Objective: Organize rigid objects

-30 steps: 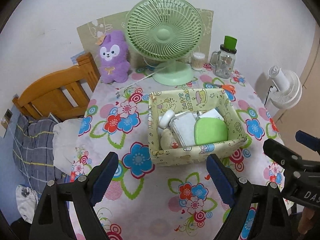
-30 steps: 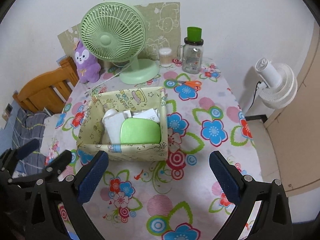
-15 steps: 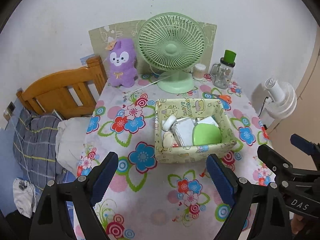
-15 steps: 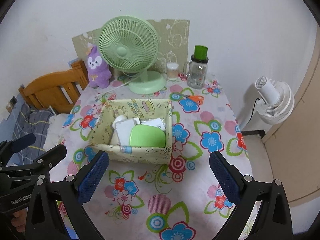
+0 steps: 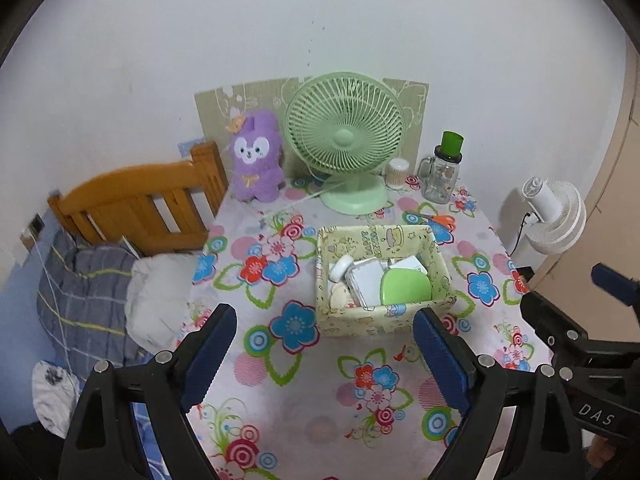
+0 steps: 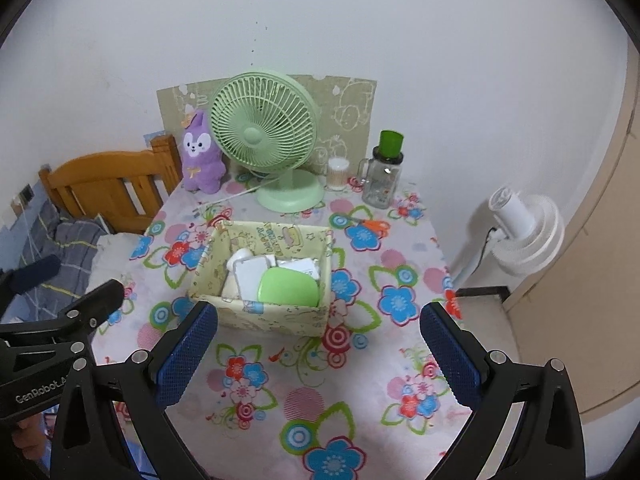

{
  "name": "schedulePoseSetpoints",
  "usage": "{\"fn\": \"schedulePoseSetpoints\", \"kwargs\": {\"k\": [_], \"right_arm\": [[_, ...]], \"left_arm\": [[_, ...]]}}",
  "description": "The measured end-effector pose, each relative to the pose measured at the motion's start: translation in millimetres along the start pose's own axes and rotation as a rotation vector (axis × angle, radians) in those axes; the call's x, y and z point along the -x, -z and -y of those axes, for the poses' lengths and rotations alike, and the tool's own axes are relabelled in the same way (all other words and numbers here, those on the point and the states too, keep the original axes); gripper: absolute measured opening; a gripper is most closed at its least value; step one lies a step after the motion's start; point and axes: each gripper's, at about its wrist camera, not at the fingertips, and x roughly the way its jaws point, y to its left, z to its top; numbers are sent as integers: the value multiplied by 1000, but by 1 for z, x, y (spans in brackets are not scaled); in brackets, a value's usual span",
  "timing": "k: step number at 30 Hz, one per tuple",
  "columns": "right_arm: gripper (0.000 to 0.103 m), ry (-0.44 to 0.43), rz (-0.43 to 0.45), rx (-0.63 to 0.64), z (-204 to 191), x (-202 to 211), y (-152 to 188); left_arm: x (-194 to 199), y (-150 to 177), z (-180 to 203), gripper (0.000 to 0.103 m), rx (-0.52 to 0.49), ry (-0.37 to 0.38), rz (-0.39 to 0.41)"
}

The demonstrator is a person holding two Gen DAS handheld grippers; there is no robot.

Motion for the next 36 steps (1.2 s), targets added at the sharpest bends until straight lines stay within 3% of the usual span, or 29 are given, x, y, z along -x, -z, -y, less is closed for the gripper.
{"fn": "schedulePoseSetpoints", "kwargs": {"k": [12,19,36], "right_arm": [[102,8,56,-57,5,28,-1],[102,42,73,-56,6,39,-1],[102,27,91,-86,9,50,2]], "left_arm": [[25,-4,-3,96,19,-1,64],[35,-3,-7,103,47,45,81],[53,-1,-3,103,43,55,118]]}}
